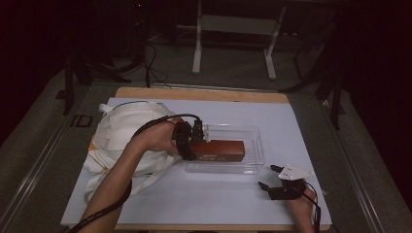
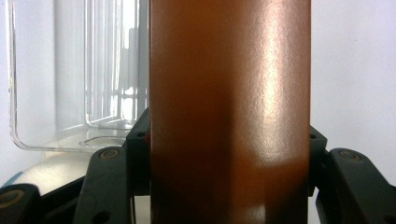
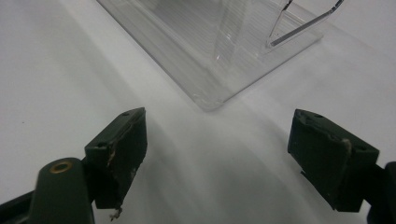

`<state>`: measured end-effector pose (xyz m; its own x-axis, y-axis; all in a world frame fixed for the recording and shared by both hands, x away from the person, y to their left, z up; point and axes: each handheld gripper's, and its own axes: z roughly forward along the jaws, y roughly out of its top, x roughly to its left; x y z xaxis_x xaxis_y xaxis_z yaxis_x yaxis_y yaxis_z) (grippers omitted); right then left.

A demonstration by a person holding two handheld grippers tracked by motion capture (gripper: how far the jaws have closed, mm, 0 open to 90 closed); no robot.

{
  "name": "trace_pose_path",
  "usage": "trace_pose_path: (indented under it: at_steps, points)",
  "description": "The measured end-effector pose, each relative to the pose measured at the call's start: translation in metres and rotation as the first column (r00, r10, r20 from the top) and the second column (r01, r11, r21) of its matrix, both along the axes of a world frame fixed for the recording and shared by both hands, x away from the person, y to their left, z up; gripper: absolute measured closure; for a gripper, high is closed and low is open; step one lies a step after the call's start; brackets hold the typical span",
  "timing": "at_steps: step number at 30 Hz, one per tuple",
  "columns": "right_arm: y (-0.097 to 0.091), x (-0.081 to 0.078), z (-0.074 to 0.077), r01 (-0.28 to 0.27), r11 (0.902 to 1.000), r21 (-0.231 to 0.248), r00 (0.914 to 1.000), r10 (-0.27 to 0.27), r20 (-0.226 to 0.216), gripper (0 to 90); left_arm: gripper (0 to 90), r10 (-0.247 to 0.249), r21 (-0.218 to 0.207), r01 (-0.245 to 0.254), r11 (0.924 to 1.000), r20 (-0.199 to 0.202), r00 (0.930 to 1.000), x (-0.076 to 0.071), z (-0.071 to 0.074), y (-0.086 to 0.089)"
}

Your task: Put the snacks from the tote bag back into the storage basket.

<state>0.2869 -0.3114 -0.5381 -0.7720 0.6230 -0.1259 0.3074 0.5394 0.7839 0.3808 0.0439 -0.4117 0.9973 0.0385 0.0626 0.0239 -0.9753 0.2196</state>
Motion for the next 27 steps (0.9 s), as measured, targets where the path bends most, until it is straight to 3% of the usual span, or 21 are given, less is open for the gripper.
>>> trace_pose_path:
  at_steps: [10, 27]
  points:
    - [0.0, 0.0, 0.0, -0.001, 1.0, -0.002, 1.0, 0.001, 0.001, 19.9, 43.2, -0.009, -0.006, 0.009, 0.9999, 0.01, 0.9999, 0.001, -0.001, -0.006]
    - [0.0, 0.0, 0.0, -0.002, 1.0, -0.006, 1.0, 0.002, 0.004, 19.9, 43.0, -0.014, 0.01, 0.015, 0.9998, -0.009, 0.9999, 0.003, -0.008, -0.016]
